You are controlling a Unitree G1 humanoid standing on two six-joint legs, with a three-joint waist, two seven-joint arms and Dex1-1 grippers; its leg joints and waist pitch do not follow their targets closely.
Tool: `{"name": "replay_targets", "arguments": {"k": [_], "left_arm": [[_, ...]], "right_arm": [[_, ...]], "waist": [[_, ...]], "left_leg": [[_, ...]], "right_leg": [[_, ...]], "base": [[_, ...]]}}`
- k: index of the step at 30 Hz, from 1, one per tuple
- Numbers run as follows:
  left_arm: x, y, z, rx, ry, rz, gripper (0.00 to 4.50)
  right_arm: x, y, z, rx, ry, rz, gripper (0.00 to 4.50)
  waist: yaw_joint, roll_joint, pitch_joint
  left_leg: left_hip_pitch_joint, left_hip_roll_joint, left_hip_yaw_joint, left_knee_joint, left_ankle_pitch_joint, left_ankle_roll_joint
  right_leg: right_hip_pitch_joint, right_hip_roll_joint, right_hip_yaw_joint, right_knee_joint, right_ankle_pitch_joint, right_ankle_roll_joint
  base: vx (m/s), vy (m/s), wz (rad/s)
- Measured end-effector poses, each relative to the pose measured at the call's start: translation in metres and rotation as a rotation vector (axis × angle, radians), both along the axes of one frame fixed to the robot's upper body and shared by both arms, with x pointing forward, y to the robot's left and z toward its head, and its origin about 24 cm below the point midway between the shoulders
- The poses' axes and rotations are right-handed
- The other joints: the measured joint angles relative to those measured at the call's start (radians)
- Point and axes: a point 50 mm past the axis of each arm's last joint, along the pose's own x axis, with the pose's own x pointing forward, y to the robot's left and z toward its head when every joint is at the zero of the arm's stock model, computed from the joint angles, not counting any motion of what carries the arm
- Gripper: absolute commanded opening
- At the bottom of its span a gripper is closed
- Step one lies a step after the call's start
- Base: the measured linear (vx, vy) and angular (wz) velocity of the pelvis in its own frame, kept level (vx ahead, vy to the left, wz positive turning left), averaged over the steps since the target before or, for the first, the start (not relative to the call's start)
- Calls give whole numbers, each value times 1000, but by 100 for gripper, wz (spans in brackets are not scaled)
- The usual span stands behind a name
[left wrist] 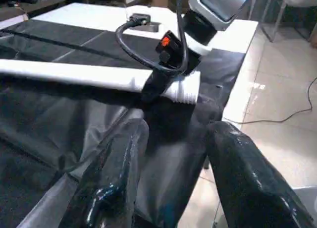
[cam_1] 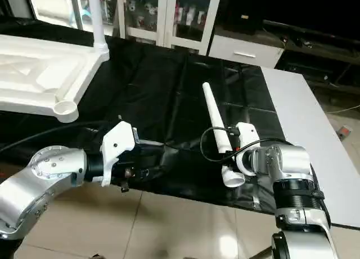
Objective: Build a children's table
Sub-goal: Pick table leg
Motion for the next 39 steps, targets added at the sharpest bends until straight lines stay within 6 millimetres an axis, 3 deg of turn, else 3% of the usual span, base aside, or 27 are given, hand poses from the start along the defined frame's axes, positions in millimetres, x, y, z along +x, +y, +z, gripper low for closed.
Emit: {"name": "replay_targets", "arguments": {"k": [5,8,10,12,15,18,21,24,34,35,36,39], "left_arm": [[10,2,2,-54,33,84,229],[26,1,11,-176,66,221,262],[33,-3,21,-285,82,294,265],[37,-9,28,-394,109,356,303],[41,-18,30,-475,161,407,308],[45,-17,29,-532,219,454,347],[50,-20,31,-588,273,461,348],[55,-24,40,-646,293,455,387],[64,-24,50,-751,372,470,448],[65,-23,50,-758,379,479,450],[66,-23,49,-762,392,489,416],[69,-17,43,-760,427,542,408]], "right_arm": [[-1,2,2,21,-22,12,193],[-5,6,5,66,-81,35,193],[-7,15,15,106,-184,78,193],[-9,22,33,144,-337,128,193],[-13,33,59,203,-518,197,191],[-25,45,74,261,-622,260,191],[-36,58,78,277,-647,346,191],[-42,71,79,305,-651,424,191],[-54,80,82,292,-673,544,191],[-55,81,83,295,-683,551,191],[-55,81,84,296,-689,553,191],[-56,80,81,296,-688,547,191]], "waist": [[3,7,3],[9,10,5],[13,11,6],[17,12,6],[19,12,6],[19,12,6],[22,14,6],[23,15,6],[41,28,7],[42,29,6],[42,29,6],[43,31,6]], "left_leg": [[1,0,-1,0,0,0],[0,0,-1,0,0,0],[-1,0,-1,0,0,0],[-1,0,0,0,0,0],[-2,0,0,-2,0,0],[-3,0,0,-4,0,0],[-5,0,0,-4,0,0],[-6,0,0,-5,0,1],[-8,0,0,-5,0,1],[-8,0,0,-5,0,1],[-8,0,0,-5,0,1],[-8,0,-1,-5,0,1]], "right_leg": [[1,0,0,0,0,0],[0,0,0,0,0,0],[0,0,0,0,0,0],[0,0,0,-1,0,0],[0,0,0,-4,-2,1],[0,1,0,-8,-1,0],[0,1,0,-12,0,-1],[0,0,-1,-15,1,-2],[1,0,-2,-16,1,-2],[1,0,-2,-16,1,-1],[1,0,-2,-16,1,-1],[1,0,-3,-16,1,-1]], "base": [[0,0,0],[0,0,0],[0,0,0],[0,0,0],[0,0,0],[0,0,0],[0,0,0],[0,0,0],[0,0,0],[0,0,0],[0,0,0],[0,0,0]]}}
